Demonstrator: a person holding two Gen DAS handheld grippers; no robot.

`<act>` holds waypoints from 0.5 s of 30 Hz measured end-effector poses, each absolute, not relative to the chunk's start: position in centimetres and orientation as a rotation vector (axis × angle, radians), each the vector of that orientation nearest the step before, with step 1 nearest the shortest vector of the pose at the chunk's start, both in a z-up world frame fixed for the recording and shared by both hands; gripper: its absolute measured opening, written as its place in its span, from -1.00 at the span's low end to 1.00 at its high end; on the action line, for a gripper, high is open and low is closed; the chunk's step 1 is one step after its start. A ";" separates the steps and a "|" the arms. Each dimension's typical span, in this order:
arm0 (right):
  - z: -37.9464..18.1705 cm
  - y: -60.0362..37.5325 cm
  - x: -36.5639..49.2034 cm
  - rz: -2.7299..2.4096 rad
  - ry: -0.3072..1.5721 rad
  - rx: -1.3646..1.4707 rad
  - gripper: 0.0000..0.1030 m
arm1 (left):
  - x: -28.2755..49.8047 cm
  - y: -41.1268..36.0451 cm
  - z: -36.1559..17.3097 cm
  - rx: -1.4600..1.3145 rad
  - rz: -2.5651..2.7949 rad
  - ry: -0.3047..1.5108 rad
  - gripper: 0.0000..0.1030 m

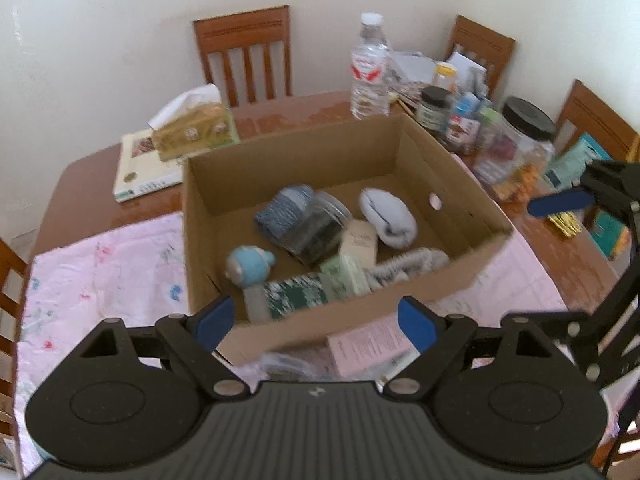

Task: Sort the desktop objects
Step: 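Open both tools over the box, dropping the sock and tissue pack, then move the left tool to the clear plastic container while the right tool approaches the pink sock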

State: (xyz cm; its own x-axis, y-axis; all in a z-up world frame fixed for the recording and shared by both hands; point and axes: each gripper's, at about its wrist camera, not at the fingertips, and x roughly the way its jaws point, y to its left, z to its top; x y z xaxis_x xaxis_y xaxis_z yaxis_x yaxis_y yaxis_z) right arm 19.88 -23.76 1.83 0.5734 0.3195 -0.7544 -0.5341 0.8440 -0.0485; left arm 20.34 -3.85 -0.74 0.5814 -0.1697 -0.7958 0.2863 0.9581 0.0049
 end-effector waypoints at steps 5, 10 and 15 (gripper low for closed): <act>2.4 -23.3 17.5 0.456 0.823 -0.274 1.00 | 18.2 -4.2 -2.0 0.172 -0.312 0.922 0.72; 2.6 -22.6 15.1 0.412 0.833 -0.267 1.00 | 15.4 -4.3 -2.7 0.192 -0.374 0.909 0.72; 2.2 -22.3 12.2 0.370 0.852 -0.258 1.00 | 13.3 -4.7 -3.6 0.204 -0.417 0.907 0.73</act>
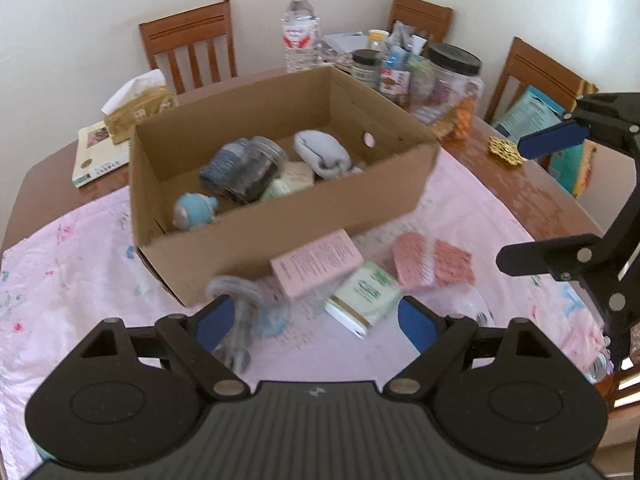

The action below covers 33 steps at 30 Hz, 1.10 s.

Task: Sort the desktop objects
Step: 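Move the left tool to the clear plastic container while the right tool approaches the pink sock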

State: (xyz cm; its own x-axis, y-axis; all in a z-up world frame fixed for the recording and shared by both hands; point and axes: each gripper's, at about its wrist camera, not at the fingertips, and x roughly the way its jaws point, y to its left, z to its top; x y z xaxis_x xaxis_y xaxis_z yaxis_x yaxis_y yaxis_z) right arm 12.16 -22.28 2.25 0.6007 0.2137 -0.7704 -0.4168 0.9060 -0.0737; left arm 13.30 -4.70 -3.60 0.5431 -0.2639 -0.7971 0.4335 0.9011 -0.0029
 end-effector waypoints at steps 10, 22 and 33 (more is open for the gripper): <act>0.0 -24.1 8.8 0.360 0.876 -0.225 1.00 | 9.9 -7.2 -5.7 0.231 -0.395 0.926 0.77; -3.1 -30.1 9.3 0.365 0.924 -0.235 1.00 | 8.1 -13.0 -9.2 0.168 -0.298 0.954 0.77; -4.5 -32.7 11.2 0.406 0.938 -0.179 1.00 | 8.9 -16.8 -10.9 0.167 -0.229 0.949 0.77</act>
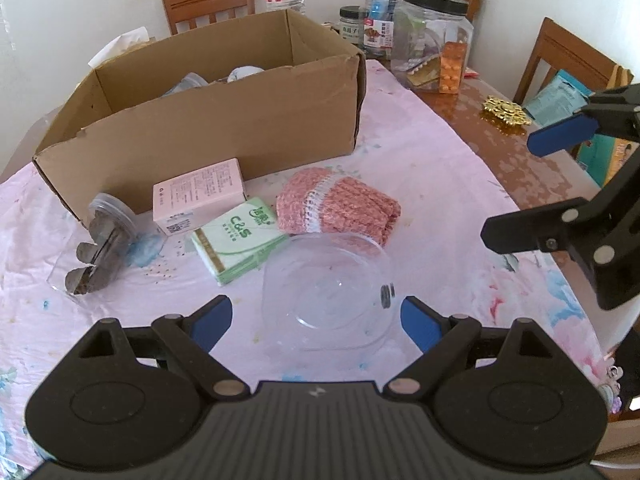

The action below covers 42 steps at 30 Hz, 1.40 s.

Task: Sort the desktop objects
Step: 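Move the left tool to the clear plastic container while the right tool approaches the pink sock, then grasp the clear container with the left tool while the right tool grasps the pink sock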

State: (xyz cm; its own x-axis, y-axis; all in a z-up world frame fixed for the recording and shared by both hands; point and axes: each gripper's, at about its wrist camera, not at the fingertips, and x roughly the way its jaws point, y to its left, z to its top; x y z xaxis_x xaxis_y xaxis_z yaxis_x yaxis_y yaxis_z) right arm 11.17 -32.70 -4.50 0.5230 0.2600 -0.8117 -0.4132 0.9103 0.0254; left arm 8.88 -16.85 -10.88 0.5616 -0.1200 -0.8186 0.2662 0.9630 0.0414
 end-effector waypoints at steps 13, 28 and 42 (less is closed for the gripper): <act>-6.0 -33.4 13.1 0.441 0.960 -0.149 1.00 | 10.5 -17.8 -12.9 0.138 -0.196 0.968 0.77; -7.2 -31.2 15.8 0.514 0.978 -0.200 1.00 | 10.5 -16.9 -13.5 0.086 -0.197 0.975 0.47; -9.4 -28.0 18.6 0.615 1.026 -0.216 1.00 | 9.6 -12.0 -13.6 0.034 -0.031 1.011 0.47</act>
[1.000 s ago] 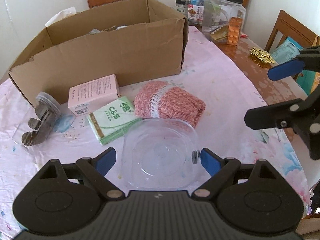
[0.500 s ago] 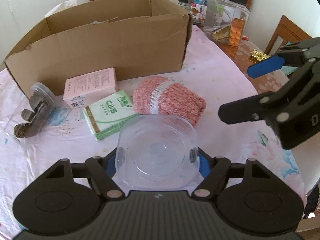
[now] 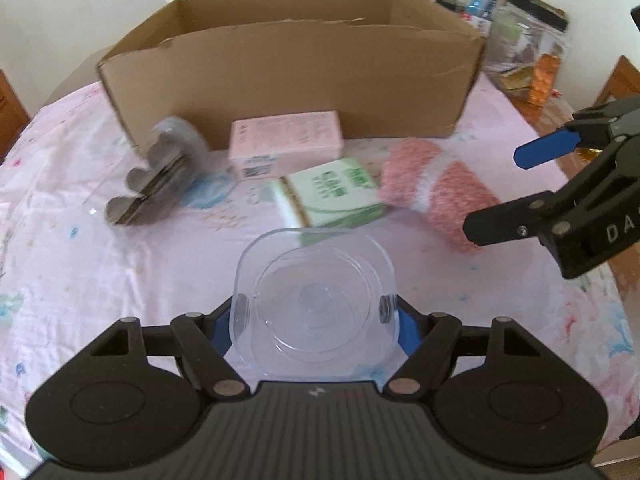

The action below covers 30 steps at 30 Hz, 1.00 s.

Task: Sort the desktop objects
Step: 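Grasp the clear container with the left tool while the right tool grasps the pink sock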

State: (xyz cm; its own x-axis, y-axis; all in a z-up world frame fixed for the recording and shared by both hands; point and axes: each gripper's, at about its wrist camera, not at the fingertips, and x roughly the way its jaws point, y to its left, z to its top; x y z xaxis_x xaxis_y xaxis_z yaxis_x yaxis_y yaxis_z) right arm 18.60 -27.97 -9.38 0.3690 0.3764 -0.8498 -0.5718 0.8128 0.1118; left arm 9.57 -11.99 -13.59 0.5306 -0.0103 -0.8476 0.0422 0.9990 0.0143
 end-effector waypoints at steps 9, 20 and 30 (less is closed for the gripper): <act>-11.6 -26.4 21.1 0.632 1.071 -0.182 1.00 | 9.1 -11.1 -13.6 0.010 0.000 1.012 0.47; -12.2 -26.9 21.9 0.569 1.034 -0.270 1.00 | 9.1 -10.8 -13.6 -0.003 0.007 1.013 0.47; -12.2 -26.7 20.9 0.593 1.024 -0.302 1.00 | 9.2 -10.8 -13.6 -0.002 0.011 1.016 0.47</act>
